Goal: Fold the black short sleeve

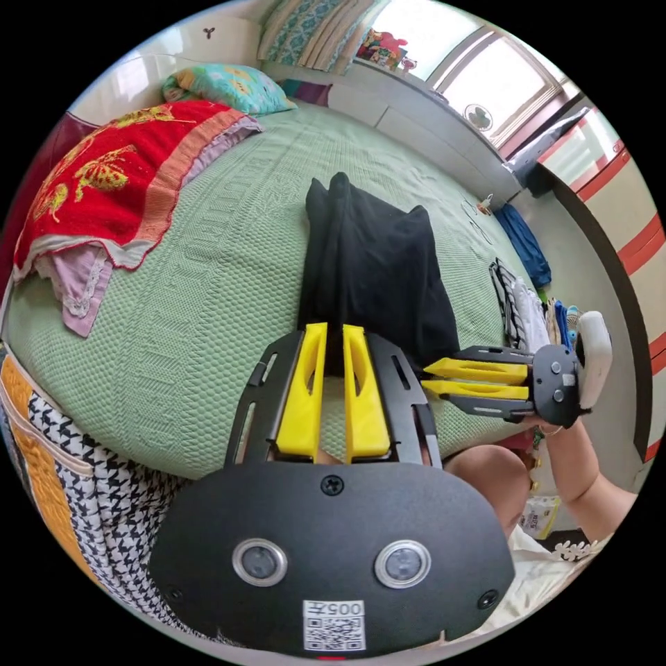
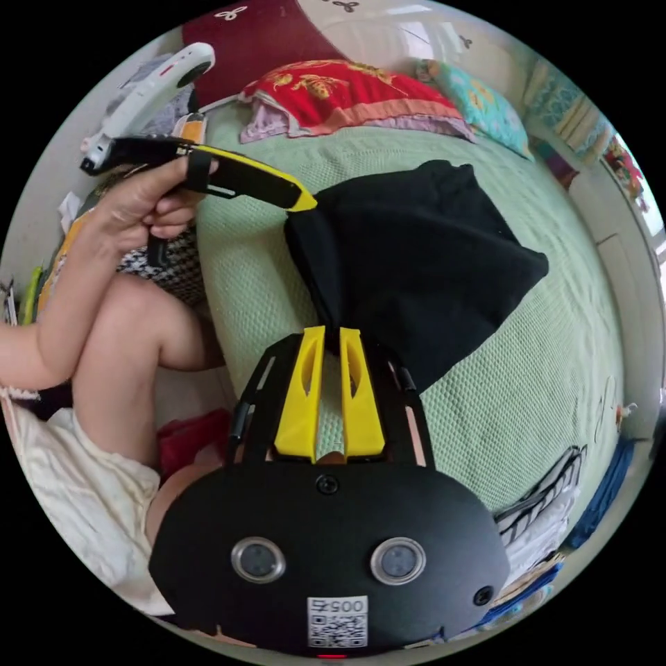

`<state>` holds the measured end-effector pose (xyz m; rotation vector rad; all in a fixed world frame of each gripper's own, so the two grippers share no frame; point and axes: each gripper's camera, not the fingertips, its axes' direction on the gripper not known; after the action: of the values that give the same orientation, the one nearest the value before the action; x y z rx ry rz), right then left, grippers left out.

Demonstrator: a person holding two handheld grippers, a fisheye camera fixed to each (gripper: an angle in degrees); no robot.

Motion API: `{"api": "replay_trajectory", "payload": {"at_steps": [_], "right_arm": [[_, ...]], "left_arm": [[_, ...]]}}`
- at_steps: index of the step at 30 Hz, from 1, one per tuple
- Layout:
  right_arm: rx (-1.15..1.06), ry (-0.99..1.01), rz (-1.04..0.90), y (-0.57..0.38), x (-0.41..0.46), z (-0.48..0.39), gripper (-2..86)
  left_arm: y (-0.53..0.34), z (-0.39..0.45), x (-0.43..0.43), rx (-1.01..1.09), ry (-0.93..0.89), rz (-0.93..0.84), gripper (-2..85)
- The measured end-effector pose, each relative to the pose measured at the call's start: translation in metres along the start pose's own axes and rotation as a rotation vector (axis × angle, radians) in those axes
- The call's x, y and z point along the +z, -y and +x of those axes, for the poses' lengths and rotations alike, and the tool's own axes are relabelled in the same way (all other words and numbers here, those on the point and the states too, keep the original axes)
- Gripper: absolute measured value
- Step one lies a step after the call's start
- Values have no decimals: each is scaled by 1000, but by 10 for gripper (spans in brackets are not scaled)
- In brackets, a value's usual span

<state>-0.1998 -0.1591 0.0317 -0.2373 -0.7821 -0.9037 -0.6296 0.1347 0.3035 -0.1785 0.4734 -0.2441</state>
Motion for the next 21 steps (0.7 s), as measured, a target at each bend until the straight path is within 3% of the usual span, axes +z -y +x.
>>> {"api": "replay_trajectory", "payload": {"at_steps": [4, 7, 12, 15, 17, 21], "right_arm": [[7, -23, 188, 27, -61, 30, 88], [103, -85, 287, 75, -77, 71, 107], [318, -142, 142, 159, -24, 147, 117], [431, -194, 46, 182, 11, 178, 74], [439, -249, 67, 188, 13, 182, 1], [415, -231, 185, 195, -6, 180, -15]], "left_arm": [[1, -1, -6, -11, 74, 63, 79], [13, 0, 3, -2, 2, 50, 79], [30, 15, 28, 50, 107, -52, 69], [36, 11, 38, 38, 98, -80, 58], [39, 8, 41, 32, 92, -95, 54], [40, 5, 40, 37, 106, -89, 36]]}}
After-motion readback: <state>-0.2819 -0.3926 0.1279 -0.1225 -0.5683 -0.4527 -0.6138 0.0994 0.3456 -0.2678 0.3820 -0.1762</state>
